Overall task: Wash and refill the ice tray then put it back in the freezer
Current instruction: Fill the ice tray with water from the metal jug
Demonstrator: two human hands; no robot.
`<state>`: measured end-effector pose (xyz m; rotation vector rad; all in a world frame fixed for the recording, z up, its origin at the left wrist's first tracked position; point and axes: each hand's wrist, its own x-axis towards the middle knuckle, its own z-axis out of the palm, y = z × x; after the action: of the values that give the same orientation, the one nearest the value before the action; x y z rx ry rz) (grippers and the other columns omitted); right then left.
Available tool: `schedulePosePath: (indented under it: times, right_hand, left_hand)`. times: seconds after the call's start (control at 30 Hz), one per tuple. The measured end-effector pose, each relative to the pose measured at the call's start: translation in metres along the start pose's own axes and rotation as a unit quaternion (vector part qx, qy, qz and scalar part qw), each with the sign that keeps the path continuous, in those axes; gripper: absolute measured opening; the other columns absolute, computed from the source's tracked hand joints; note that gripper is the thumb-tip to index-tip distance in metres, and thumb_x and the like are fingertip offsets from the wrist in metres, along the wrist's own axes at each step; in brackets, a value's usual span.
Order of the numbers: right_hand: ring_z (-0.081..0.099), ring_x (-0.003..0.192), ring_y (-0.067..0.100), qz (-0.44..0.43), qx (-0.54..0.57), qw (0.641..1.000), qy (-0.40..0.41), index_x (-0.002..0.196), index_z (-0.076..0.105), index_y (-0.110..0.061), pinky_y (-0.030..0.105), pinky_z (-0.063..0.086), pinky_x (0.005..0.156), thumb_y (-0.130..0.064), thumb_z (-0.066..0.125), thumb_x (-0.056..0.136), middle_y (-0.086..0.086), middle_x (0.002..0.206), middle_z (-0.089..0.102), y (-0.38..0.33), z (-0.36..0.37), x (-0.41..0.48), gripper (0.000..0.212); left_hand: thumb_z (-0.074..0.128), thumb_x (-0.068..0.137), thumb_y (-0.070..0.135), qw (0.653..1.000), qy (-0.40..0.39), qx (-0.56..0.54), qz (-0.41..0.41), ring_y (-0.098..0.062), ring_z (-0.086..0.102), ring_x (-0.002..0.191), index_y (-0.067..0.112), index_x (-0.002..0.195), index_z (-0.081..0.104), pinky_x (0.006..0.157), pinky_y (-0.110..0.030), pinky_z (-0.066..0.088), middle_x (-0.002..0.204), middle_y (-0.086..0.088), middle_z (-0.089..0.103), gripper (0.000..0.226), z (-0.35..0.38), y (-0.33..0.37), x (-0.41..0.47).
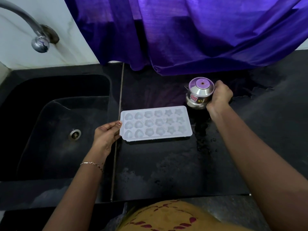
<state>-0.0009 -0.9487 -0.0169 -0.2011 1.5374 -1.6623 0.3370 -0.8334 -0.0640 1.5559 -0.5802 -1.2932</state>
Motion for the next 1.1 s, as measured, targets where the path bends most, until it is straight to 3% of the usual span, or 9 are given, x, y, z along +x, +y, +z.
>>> schedulePosePath:
  times: [0.67, 0.8, 0.9, 1.0, 1.03, 1.1]
  right_hand:
    - [0.045, 0.051, 0.013, 0.019, 0.005, 1.0, 0.0, 0.057, 0.046, -0.015, 0.027, 0.039, 0.054, -0.004, 0.055, 0.074, -0.003, 0.056, 0.049, 0.008, -0.009, 0.01, 0.022]
    - [0.042, 0.05, 0.01, 0.024, -0.018, 0.999, -0.01, 0.062, 0.045, -0.016, 0.024, 0.039, 0.052, -0.007, 0.058, 0.076, -0.005, 0.057, 0.048, 0.007, -0.015, 0.005, 0.021]
    - [0.048, 0.059, 0.009, 0.013, -0.046, 0.999, -0.017, 0.07, 0.052, -0.016, 0.023, 0.043, 0.055, -0.019, 0.067, 0.082, -0.004, 0.068, 0.056, 0.007, -0.019, 0.002, 0.02]
    - [0.052, 0.071, 0.008, -0.003, -0.066, 0.998, -0.005, 0.079, 0.055, -0.021, 0.025, 0.048, 0.078, -0.044, 0.07, 0.083, -0.006, 0.079, 0.061, 0.008, -0.025, -0.003, 0.028]
    - [0.049, 0.067, 0.007, -0.004, -0.067, 0.998, 0.0, 0.081, 0.053, -0.021, 0.024, 0.047, 0.075, -0.047, 0.07, 0.082, -0.006, 0.077, 0.058, 0.009, -0.028, -0.006, 0.031]
    - [0.04, 0.057, 0.007, 0.003, -0.061, 0.998, 0.004, 0.079, 0.046, -0.02, 0.019, 0.043, 0.056, -0.047, 0.069, 0.083, -0.005, 0.069, 0.049, 0.014, -0.035, -0.015, 0.036]
  left_hand:
    - [0.066, 0.087, 0.006, 1.0, 0.0, -0.008, 0.003, -0.011, 0.071, 0.073, 0.003, 0.098, 0.069, 0.062, -0.02, 0.056, 0.081, -0.002, 0.075, 0.011, 0.0, -0.001, 0.001]
    - [0.067, 0.087, 0.007, 1.0, -0.002, -0.005, 0.004, -0.015, 0.071, 0.08, 0.001, 0.103, 0.069, 0.065, -0.022, 0.058, 0.092, -0.008, 0.073, 0.018, -0.001, -0.002, 0.002]
    - [0.067, 0.087, 0.007, 1.0, -0.002, -0.005, 0.006, -0.013, 0.071, 0.078, 0.0, 0.104, 0.068, 0.065, -0.022, 0.058, 0.094, -0.009, 0.072, 0.018, -0.001, -0.001, 0.001]
    - [0.066, 0.087, 0.005, 1.0, -0.008, -0.009, 0.01, -0.012, 0.071, 0.075, 0.0, 0.104, 0.068, 0.064, -0.022, 0.057, 0.091, -0.007, 0.073, 0.018, -0.001, -0.001, -0.001]
    - [0.066, 0.087, 0.005, 1.0, -0.009, -0.01, 0.011, -0.011, 0.071, 0.075, 0.0, 0.104, 0.068, 0.064, -0.022, 0.058, 0.091, -0.007, 0.072, 0.018, -0.001, -0.001, -0.001]
    - [0.066, 0.087, 0.005, 1.0, -0.01, -0.011, 0.015, -0.013, 0.071, 0.078, -0.001, 0.107, 0.067, 0.067, -0.023, 0.059, 0.095, -0.009, 0.072, 0.02, -0.001, -0.001, -0.002]
